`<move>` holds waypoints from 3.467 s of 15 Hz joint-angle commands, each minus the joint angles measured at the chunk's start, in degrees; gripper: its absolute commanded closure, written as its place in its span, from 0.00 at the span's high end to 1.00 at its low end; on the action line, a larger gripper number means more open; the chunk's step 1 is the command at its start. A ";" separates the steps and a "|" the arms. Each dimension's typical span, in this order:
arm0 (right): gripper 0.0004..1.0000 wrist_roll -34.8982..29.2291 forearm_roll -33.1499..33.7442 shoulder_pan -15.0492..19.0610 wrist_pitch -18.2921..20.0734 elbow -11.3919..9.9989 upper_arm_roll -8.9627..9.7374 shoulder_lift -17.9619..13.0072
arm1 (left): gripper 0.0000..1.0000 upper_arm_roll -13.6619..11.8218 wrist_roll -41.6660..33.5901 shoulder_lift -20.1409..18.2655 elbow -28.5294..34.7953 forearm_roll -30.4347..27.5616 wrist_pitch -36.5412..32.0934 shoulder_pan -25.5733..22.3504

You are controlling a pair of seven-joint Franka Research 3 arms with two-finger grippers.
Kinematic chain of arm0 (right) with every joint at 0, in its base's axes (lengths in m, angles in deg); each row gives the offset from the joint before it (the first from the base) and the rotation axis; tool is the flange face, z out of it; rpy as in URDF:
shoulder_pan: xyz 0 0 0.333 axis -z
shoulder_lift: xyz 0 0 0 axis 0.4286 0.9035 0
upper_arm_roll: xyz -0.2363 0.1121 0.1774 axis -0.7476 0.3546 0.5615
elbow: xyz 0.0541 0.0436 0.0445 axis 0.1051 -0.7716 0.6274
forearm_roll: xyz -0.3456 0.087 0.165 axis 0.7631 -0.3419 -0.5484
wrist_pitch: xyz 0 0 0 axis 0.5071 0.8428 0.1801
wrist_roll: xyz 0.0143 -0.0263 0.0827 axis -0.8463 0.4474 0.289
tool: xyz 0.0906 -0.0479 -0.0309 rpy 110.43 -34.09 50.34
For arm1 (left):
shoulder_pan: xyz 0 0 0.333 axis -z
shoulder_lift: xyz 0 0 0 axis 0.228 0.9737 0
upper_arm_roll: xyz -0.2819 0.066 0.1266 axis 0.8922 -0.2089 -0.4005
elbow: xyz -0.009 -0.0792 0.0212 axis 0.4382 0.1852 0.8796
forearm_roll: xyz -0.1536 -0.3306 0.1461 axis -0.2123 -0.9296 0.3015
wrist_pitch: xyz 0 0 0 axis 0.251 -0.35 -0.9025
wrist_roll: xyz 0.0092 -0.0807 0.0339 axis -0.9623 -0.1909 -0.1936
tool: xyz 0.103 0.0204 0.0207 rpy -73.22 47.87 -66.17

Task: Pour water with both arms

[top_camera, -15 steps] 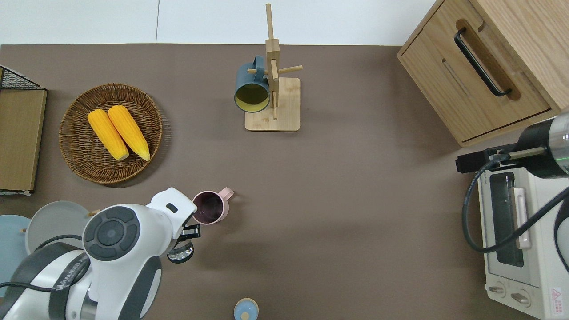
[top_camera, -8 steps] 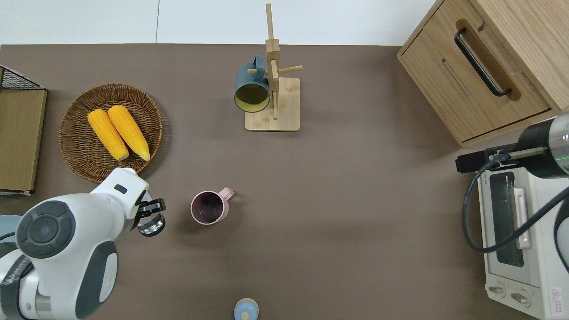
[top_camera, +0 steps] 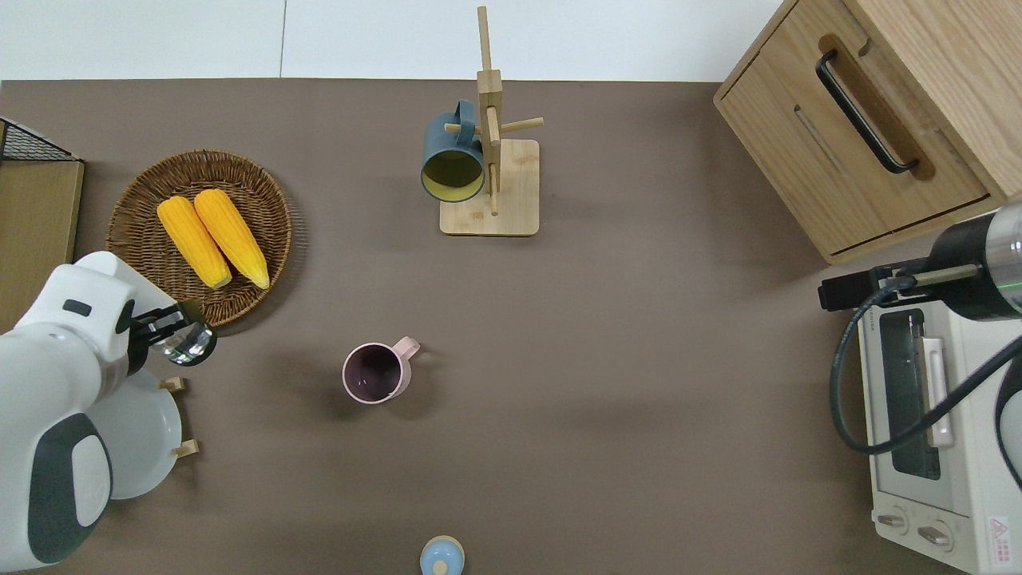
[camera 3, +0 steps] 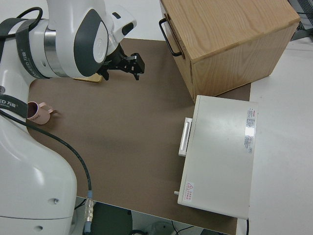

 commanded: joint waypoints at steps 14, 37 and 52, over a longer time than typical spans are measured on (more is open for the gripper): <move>0.99 0.97 -1.03 0.12 0.17 0.10 -0.04 -0.28 | 0.00 -9.29 -9.78 11.60 -27.19 9.91 0.52 -8.52; 0.99 0.97 -1.03 0.12 0.17 0.10 -0.04 -0.28 | 0.00 -26.62 -69.63 29.98 -38.46 -35.87 7.91 -3.24; 0.99 0.97 -1.03 0.12 0.17 0.10 -0.04 -0.28 | 0.00 -26.09 -76.86 31.65 -38.37 -37.99 1.58 -5.53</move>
